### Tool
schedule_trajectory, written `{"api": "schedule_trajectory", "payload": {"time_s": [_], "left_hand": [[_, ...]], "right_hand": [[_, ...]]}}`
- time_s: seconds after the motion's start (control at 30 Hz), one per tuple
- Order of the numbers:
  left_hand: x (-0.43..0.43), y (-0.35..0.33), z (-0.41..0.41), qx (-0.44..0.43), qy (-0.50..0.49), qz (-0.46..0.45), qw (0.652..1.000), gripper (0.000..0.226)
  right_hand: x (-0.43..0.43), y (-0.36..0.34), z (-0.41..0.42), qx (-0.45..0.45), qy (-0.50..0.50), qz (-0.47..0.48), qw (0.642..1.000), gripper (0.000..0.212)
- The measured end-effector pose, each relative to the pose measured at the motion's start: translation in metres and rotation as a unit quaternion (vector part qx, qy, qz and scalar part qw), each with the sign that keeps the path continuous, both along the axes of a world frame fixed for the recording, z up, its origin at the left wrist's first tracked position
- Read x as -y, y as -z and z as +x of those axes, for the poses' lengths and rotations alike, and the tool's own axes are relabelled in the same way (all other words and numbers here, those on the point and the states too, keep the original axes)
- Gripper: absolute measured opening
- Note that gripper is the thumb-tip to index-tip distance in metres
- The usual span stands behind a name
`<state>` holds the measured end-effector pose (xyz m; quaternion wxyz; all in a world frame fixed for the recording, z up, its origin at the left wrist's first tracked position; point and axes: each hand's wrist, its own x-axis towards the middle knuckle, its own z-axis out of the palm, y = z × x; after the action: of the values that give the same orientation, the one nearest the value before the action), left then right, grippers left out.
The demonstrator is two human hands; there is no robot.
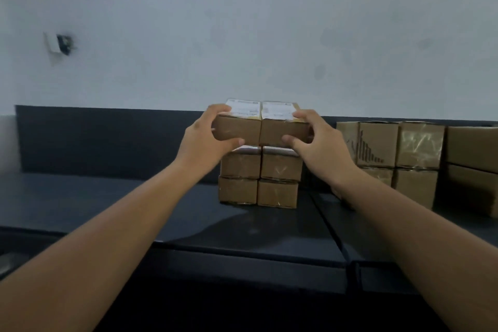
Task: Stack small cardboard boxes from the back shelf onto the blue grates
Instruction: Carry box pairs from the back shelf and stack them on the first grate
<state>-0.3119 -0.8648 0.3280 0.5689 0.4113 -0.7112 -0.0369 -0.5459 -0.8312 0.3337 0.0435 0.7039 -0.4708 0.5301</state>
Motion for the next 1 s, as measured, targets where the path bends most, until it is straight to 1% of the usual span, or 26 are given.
{"api": "schedule_trajectory", "payload": {"time_s": [0.13, 0.3, 0.53, 0.6, 0.67, 0.73, 0.83, 1.0], "left_hand": [[-0.057, 0.014, 0.007, -0.05, -0.045, -0.028, 0.997, 0.059], [-0.147, 0.051, 0.011, -0.099, -0.116, -0.038, 0.988, 0.058], [-0.289, 0.106, 0.047, -0.136, -0.236, -0.018, 0.962, 0.06], [-0.329, 0.124, 0.056, -0.145, -0.263, -0.015, 0.954, 0.059], [-0.381, 0.142, 0.072, -0.153, -0.317, -0.008, 0.936, 0.061], [-0.404, 0.152, 0.076, -0.163, -0.331, -0.01, 0.929, 0.062], [-0.469, 0.17, 0.096, -0.179, -0.399, -0.006, 0.899, 0.062], [-0.588, 0.201, 0.141, -0.183, -0.532, -0.016, 0.826, 0.061]], "right_hand": [[-0.034, 0.009, 0.009, 0.008, -0.063, -0.034, 0.997, 0.049], [-0.077, 0.039, 0.023, 0.03, -0.172, -0.037, 0.984, 0.05], [-0.149, 0.092, 0.079, 0.03, -0.326, 0.002, 0.945, 0.052], [-0.171, 0.107, 0.098, 0.025, -0.362, -0.003, 0.932, 0.054], [-0.204, 0.125, 0.133, 0.014, -0.411, 0.007, 0.912, 0.056], [-0.215, 0.136, 0.144, 0.026, -0.433, 0.015, 0.901, 0.057], [-0.254, 0.155, 0.189, 0.043, -0.502, 0.023, 0.863, 0.058], [-0.332, 0.185, 0.276, 0.038, -0.608, 0.058, 0.79, 0.059]]}}
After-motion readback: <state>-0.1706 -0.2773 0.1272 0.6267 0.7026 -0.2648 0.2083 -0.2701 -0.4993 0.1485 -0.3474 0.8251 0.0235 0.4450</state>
